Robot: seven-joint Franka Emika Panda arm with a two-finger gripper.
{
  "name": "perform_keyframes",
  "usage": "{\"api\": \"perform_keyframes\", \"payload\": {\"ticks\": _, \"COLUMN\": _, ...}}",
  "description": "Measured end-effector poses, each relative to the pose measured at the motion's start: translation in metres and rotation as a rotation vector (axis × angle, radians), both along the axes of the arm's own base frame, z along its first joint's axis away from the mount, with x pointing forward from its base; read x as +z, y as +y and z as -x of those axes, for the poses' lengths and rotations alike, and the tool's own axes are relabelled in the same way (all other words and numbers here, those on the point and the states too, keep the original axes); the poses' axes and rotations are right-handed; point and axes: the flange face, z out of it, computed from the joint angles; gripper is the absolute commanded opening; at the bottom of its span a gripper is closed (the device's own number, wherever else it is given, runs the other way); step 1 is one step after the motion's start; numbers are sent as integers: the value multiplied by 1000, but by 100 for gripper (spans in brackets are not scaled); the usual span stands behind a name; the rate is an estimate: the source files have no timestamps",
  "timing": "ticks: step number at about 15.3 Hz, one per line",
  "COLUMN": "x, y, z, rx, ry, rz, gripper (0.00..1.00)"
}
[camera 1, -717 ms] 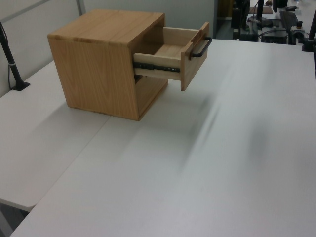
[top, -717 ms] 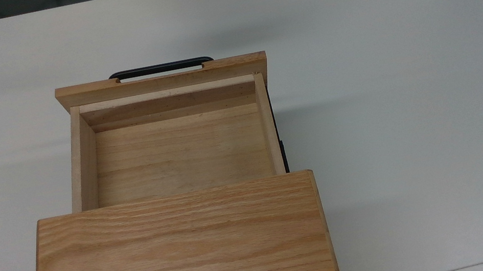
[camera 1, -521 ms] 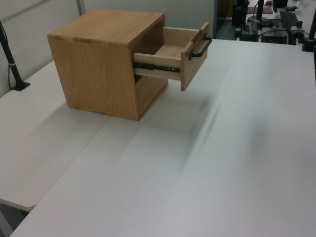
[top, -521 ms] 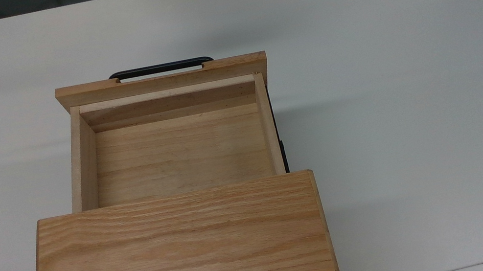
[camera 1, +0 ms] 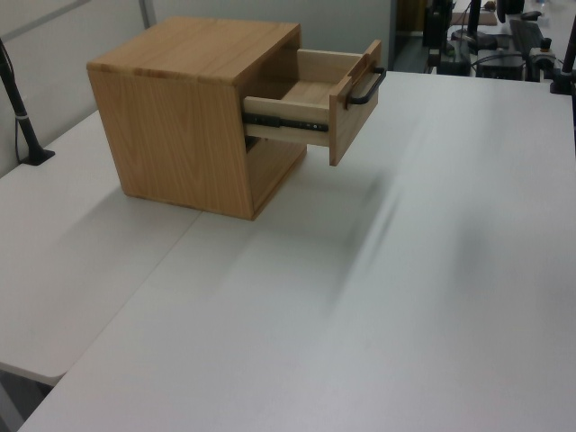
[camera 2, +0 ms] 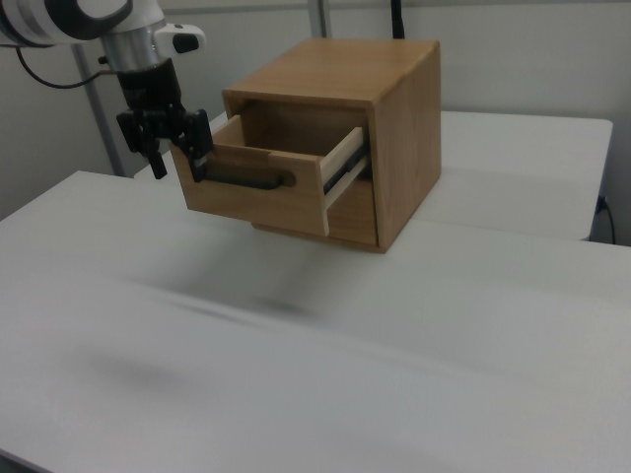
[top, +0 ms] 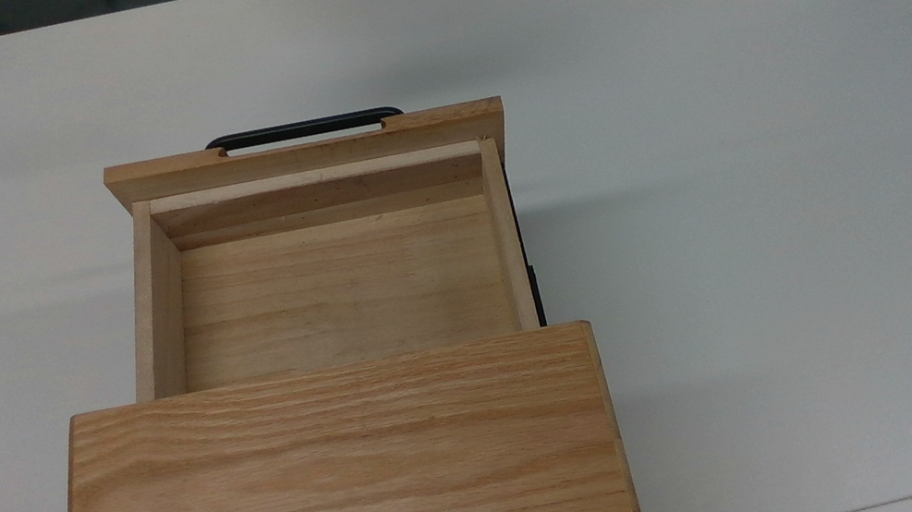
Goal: Close the drawer by sliding it
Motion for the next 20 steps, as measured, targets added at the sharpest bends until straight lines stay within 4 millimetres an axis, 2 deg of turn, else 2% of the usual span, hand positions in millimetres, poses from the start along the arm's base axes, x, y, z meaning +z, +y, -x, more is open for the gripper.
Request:
{"api": "perform_keyframes", "payload": {"ticks": 2, "x": 0, "y": 0, "z": 0, "rx": 2, "ry": 1, "rz": 0, "gripper": 1}}
{"api": "perform_keyframes", "payload": {"ticks": 3, "x": 0, "y": 0, "z": 0, "rx": 2, "ry": 1, "rz": 0, "gripper": 0}}
{"api": "perform_keyframes", "payload": {"ticks": 8, "x": -10, "y": 0, "z": -5, "rx": 5, "ry": 17, "rz": -1, "gripper": 0}}
{"api": "perform_keyframes", "payload": {"ticks": 15, "x": -53, "y": 3, "z": -42, "rx": 7, "ry": -1, "rz": -29, "gripper": 0}}
{"api": "perform_keyframes", "payload": {"ticks": 20, "x": -86, "y": -13, "z": -63, "rx": -34, "ry": 4, "rz": -85, "gripper": 0}}
